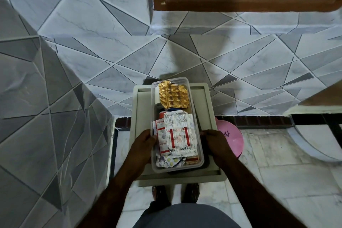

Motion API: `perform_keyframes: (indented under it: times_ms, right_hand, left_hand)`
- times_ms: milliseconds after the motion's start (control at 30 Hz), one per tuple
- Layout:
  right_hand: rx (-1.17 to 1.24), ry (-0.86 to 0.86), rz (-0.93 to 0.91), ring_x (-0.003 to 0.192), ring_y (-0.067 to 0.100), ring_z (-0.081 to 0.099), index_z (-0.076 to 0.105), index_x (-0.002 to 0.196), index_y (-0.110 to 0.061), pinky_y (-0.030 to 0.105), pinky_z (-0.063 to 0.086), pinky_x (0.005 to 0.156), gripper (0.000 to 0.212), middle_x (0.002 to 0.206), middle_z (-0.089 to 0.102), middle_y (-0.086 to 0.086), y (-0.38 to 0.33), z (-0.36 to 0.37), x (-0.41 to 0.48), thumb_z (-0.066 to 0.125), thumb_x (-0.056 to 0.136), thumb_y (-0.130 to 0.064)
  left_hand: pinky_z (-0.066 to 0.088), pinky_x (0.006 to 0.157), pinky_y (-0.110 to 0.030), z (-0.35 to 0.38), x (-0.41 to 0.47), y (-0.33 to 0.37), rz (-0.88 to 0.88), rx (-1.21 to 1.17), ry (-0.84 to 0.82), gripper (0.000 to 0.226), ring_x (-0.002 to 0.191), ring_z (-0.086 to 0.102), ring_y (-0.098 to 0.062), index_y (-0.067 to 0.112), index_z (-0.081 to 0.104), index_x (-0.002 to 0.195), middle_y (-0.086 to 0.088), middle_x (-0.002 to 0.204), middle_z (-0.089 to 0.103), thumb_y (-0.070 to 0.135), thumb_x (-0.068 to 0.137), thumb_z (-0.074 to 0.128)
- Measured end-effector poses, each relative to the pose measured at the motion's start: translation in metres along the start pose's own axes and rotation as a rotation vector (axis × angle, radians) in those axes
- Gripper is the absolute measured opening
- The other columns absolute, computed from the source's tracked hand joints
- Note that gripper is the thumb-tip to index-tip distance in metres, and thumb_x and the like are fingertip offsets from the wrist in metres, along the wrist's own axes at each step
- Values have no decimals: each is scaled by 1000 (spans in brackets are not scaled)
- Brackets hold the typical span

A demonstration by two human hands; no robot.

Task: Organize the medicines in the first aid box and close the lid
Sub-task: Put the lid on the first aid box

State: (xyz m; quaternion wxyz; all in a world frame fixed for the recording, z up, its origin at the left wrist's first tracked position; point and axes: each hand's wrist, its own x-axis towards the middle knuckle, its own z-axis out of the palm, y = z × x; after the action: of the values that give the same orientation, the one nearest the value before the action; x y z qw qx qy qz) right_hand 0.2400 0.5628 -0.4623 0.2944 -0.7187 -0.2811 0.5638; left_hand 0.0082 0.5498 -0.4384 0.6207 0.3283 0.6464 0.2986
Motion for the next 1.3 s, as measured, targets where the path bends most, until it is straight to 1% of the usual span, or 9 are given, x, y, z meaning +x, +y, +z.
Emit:
perform_keyframes:
  times_ms: [167,233,333,567,867,1000,1100,1200,1300]
  right_hand:
    - [-60,43,-89,88,25,68,70,84,-15,49,55,89,19,89,72,7,-12,-22,-2,55,95,-14]
    - [-61,80,-116,88,25,70,71,83,-15,50,55,88,18,87,74,7,-13,-32,0,56,94,-14]
    - [-40,103,-120,88,26,71,72,91,-14,51,56,86,16,89,76,6,-14,-45,2,56,94,-15]
    - [-49,183,-130,91,25,70,70,93,-15,51,55,87,14,92,74,5,-21,-64,-4,58,94,-20]
    - [3,279,-274,93,33,68,71,93,-10,52,55,87,15,94,73,12,-48,-93,-10,57,94,-15]
    - [61,290,-332,88,29,68,72,91,-11,51,55,87,15,95,73,13,-62,-99,-18,58,93,-14]
    - [140,247,-358,83,27,67,70,86,-12,44,56,78,17,90,73,12,-70,-95,-27,56,95,-11]
    - [219,163,-318,65,15,66,68,84,-12,29,54,57,18,72,73,1,-69,-79,-33,54,95,-10]
    - [285,83,-224,60,12,66,68,87,-8,29,51,56,16,73,73,2,-61,-55,-36,53,95,-9]
  left_hand:
    - [56,85,-54,-6,3,-4,43,4,-19,21,103,68,-23,28,64,109,-1,109,72,29,99,45]
    - [55,87,-54,-11,5,-5,73,36,-20,22,105,67,-21,29,62,112,0,111,70,29,99,45]
    - [54,90,-52,-18,7,-7,85,56,-6,23,107,65,-18,30,61,115,2,113,69,28,99,44]
    - [51,93,-57,-27,10,-22,48,65,20,23,110,64,-23,28,60,116,-1,115,68,29,98,45]
    - [49,96,-56,-23,9,-24,38,72,6,26,112,62,-23,27,59,121,-1,119,67,27,98,47]
    - [49,96,-56,-17,10,-19,68,72,-1,25,111,63,-23,27,60,120,-1,118,67,27,98,46]
    - [50,94,-55,-10,11,-12,87,44,-12,24,108,65,-21,27,60,118,0,115,69,25,98,47]
    - [52,91,-54,-6,12,-5,85,47,-3,20,103,67,-20,32,62,111,2,110,70,26,98,48]
    - [52,92,-54,-5,12,0,105,72,-12,22,105,66,-21,34,62,115,2,114,69,31,96,51]
